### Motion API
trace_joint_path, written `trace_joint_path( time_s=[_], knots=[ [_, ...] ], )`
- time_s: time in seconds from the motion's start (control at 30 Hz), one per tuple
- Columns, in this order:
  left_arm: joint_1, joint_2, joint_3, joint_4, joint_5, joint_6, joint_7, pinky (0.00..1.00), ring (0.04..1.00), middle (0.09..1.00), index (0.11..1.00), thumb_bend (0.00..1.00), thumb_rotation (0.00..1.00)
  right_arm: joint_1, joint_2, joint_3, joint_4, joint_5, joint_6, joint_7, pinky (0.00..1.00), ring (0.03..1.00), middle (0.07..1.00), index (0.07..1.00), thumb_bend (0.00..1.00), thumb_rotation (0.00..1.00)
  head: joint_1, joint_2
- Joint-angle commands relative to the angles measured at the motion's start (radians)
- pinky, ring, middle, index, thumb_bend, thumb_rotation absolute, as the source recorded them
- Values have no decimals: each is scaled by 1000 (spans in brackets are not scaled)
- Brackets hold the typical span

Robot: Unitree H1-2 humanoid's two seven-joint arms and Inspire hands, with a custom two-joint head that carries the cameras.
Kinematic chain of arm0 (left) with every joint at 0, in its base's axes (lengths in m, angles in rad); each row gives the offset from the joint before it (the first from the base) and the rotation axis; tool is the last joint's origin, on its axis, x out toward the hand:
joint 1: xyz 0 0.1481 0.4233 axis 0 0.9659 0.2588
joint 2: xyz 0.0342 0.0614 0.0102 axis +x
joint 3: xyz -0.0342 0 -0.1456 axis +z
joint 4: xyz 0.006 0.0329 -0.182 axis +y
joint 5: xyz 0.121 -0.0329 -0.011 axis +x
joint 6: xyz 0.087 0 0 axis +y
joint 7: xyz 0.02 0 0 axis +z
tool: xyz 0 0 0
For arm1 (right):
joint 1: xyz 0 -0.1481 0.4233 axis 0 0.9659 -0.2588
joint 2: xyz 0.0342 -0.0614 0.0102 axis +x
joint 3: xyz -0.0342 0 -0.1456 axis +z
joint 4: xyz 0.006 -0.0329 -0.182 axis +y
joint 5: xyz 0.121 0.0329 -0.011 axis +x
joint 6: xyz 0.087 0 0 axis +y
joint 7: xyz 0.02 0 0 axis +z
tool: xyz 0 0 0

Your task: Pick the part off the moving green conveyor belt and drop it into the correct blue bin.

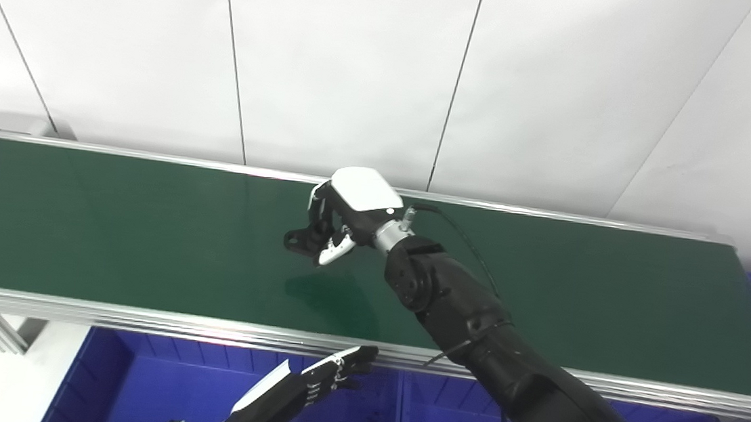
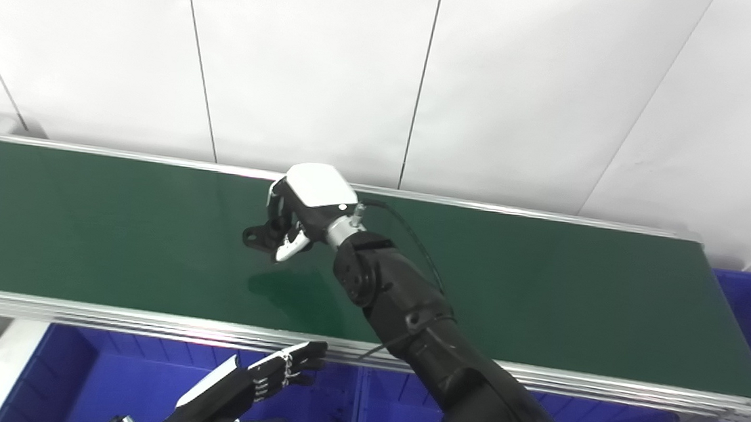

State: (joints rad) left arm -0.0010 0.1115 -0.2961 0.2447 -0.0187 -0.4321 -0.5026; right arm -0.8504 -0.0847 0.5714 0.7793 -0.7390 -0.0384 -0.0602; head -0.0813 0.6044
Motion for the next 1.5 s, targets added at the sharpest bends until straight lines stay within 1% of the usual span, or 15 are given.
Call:
trace_joint_path(
  time_s=[0.0,0.03,0.07,0.1,0.2,0.47,0.6,0.67,0.77,0.9,0.97,1.17,1.37,1.4,1.47],
  knots=[
    [-16,-12,8,-25,-27,-37,-3,855,915,946,923,451,591,-27,-13,-30,-74,5,23,-7,257,299,472,485,533,1,0,0],
    [-16,-12,9,-26,-27,-38,-4,855,915,946,923,450,591,-14,-24,-45,-113,10,18,-10,247,290,472,486,533,0,0,-1],
    [-15,-13,10,-27,-28,-38,-5,855,915,946,923,452,590,-5,-30,-56,-140,12,14,-12,168,218,343,487,526,75,0,-1],
    [-16,-13,10,-26,-28,-38,-7,855,915,946,923,452,589,4,-35,-67,-164,15,12,-12,141,193,299,488,524,100,1,-1],
    [-17,-15,15,-23,-33,-37,-15,855,915,946,922,447,576,36,-54,-116,-252,35,6,-15,81,136,221,488,522,124,-2,-2],
    [-23,-14,31,-11,-41,-37,-37,857,915,947,922,453,582,144,-108,-256,-541,95,44,41,125,184,287,489,520,128,-12,-6],
    [-28,-15,43,-7,-54,-38,-54,856,916,946,921,456,579,226,-128,-318,-708,137,76,87,120,176,281,488,519,127,-22,-2],
    [-29,-15,51,-8,-62,-38,-64,857,916,945,920,451,569,277,-136,-337,-792,142,97,105,129,191,300,489,519,128,-29,3],
    [-32,-13,60,-12,-64,-38,-70,866,921,945,923,453,574,349,-144,-359,-890,149,108,125,81,127,214,488,520,126,-47,16],
    [-37,-10,73,-18,-61,-38,-72,861,916,942,921,452,587,470,-169,-380,-998,174,112,160,86,135,226,487,520,124,-56,24],
    [-41,-8,80,-17,-66,-38,-79,867,917,941,922,448,591,550,-183,-390,-1056,176,128,183,102,159,279,487,519,124,-61,30],
    [-45,-3,100,-19,-88,-38,-106,868,913,934,916,450,608,749,-194,-415,-1130,184,114,193,111,161,253,487,518,120,-89,56],
    [-51,13,105,-39,-115,-37,-118,861,913,934,914,469,623,897,-188,-399,-1143,158,108,205,162,226,328,488,515,119,-122,111],
    [-54,15,105,-42,-112,-37,-118,859,912,933,914,467,634,918,-185,-392,-1130,147,109,204,225,284,381,489,514,121,-123,113],
    [-59,17,104,-46,-110,-37,-118,859,911,931,914,463,636,946,-176,-381,-1105,126,99,189,220,277,372,489,514,121,-126,127]
  ],
)
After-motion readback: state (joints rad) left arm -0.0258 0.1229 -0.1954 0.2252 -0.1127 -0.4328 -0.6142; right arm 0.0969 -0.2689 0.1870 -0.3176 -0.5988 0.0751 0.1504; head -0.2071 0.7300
